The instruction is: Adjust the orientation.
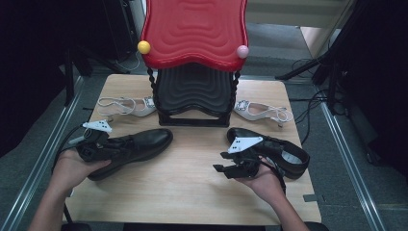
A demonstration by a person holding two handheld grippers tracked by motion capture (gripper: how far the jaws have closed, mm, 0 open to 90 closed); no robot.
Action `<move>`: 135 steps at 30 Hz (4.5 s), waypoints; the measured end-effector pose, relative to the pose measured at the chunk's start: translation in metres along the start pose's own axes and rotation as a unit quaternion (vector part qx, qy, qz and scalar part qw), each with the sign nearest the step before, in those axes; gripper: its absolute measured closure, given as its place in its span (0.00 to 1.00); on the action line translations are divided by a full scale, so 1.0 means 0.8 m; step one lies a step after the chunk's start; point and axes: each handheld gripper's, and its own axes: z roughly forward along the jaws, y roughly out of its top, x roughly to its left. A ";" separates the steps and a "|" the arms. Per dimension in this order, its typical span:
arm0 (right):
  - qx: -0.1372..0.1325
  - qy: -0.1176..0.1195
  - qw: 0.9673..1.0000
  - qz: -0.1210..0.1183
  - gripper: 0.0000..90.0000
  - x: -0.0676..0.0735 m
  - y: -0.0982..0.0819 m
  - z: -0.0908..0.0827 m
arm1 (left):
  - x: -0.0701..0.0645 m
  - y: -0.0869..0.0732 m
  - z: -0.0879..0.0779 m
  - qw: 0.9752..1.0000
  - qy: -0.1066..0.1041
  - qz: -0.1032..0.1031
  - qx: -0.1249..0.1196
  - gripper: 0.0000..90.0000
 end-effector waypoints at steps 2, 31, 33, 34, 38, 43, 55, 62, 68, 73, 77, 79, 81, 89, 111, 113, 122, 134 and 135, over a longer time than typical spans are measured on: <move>-0.001 0.000 1.000 0.000 0.54 0.000 0.000 0.000 | -0.011 0.008 0.000 1.000 0.000 0.002 -0.009 0.91; -0.013 -0.012 1.000 0.017 0.53 -0.008 -0.004 -0.009 | -0.111 0.102 0.119 0.999 -0.032 -0.007 0.009 0.91; -0.014 -0.013 1.000 0.018 0.53 -0.008 -0.004 -0.009 | -0.114 0.104 0.127 0.999 -0.034 -0.009 0.009 0.91; -0.013 -0.013 1.000 0.018 0.53 -0.008 -0.004 -0.010 | -0.114 0.104 0.130 0.999 -0.036 -0.008 0.007 0.91; -0.011 -0.013 1.000 0.016 0.53 -0.009 -0.005 -0.008 | -0.113 0.103 0.143 0.999 -0.034 -0.008 0.016 0.91; -0.012 -0.016 1.000 0.021 0.52 -0.008 -0.004 -0.006 | -0.109 0.099 0.150 0.999 -0.045 -0.012 0.017 0.89; -0.015 -0.009 1.000 0.015 0.55 -0.002 0.001 0.003 | -0.105 0.089 0.134 0.998 -0.053 0.005 0.032 0.64; -0.023 -0.006 0.999 0.026 0.59 0.002 0.006 0.002 | -0.095 0.085 0.098 0.999 -0.050 0.003 0.015 0.67; -0.019 -0.004 1.000 0.015 0.66 0.008 0.009 0.009 | -0.087 0.086 0.071 0.999 -0.048 0.003 -0.002 0.78; -0.028 0.005 0.999 0.029 0.83 0.013 0.012 0.017 | -0.076 0.083 0.056 0.999 -0.037 0.014 0.002 0.92; -0.024 0.004 0.999 0.034 0.94 0.018 0.012 0.027 | -0.059 0.076 0.050 0.999 -0.024 0.019 -0.011 0.97; -0.026 0.008 0.999 0.041 1.00 0.018 0.013 0.033 | -0.045 0.070 0.051 0.999 -0.016 0.026 -0.016 0.98; -0.026 0.011 0.999 0.044 1.00 0.019 0.015 0.040 | -0.033 0.067 0.054 1.000 -0.012 0.021 -0.014 1.00; -0.033 0.002 0.998 0.045 1.00 0.027 0.019 0.061 | -0.006 0.051 0.086 1.000 -0.006 0.020 -0.003 1.00; -0.018 0.005 0.997 0.073 1.00 0.027 0.027 0.072 | -0.014 0.042 0.118 0.999 -0.035 0.005 0.014 1.00; -0.013 0.006 0.997 0.072 1.00 0.028 0.027 0.073 | -0.017 0.042 0.122 0.999 -0.037 0.008 0.021 1.00; -0.006 0.009 0.997 0.081 1.00 0.025 0.025 0.071 | -0.027 0.042 0.138 0.998 -0.042 0.005 0.037 1.00; 0.007 0.007 0.995 0.103 1.00 0.015 0.022 0.061 | -0.043 0.045 0.152 0.997 -0.062 0.001 0.041 1.00; 0.007 0.006 0.995 0.103 1.00 0.014 0.021 0.061 | -0.044 0.045 0.153 0.997 -0.064 -0.002 0.039 1.00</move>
